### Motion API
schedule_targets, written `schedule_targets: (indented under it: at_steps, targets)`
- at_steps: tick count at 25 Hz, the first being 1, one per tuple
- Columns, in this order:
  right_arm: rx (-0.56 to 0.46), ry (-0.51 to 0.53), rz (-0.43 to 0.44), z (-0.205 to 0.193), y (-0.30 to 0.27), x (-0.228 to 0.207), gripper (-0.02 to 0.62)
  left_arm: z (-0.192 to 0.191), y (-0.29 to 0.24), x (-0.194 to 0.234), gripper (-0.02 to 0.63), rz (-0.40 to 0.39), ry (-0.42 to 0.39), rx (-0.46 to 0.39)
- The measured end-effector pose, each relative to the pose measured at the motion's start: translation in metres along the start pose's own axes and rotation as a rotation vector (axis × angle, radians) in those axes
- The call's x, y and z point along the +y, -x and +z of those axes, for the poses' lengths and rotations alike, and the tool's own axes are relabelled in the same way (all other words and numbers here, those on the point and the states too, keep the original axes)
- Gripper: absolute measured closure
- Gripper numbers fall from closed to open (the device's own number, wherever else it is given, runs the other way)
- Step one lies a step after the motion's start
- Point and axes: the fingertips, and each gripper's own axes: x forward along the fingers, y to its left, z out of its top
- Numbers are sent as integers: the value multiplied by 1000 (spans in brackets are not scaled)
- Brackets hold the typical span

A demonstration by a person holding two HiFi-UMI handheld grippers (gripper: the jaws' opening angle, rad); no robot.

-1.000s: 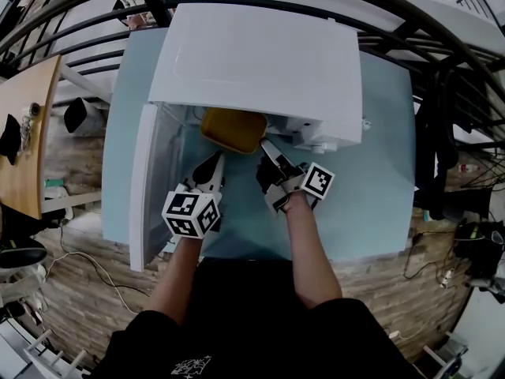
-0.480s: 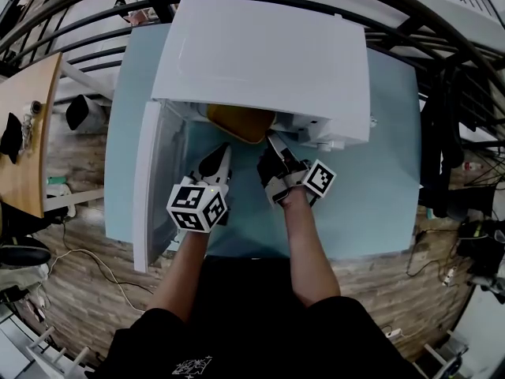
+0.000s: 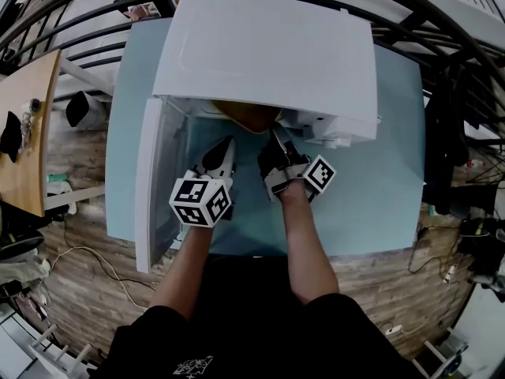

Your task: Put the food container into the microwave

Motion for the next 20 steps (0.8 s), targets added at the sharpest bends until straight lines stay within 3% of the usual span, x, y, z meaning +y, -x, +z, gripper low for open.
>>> schedule_targets:
  at_steps: [6,20]
  targets:
    - [-61,-29,-10,5,-7,-8,577,2,-4,5,598,4,6,-1]
    - [-80,-54,-25,5,-27,-18,577,3,-8,10,598,2,5,5]
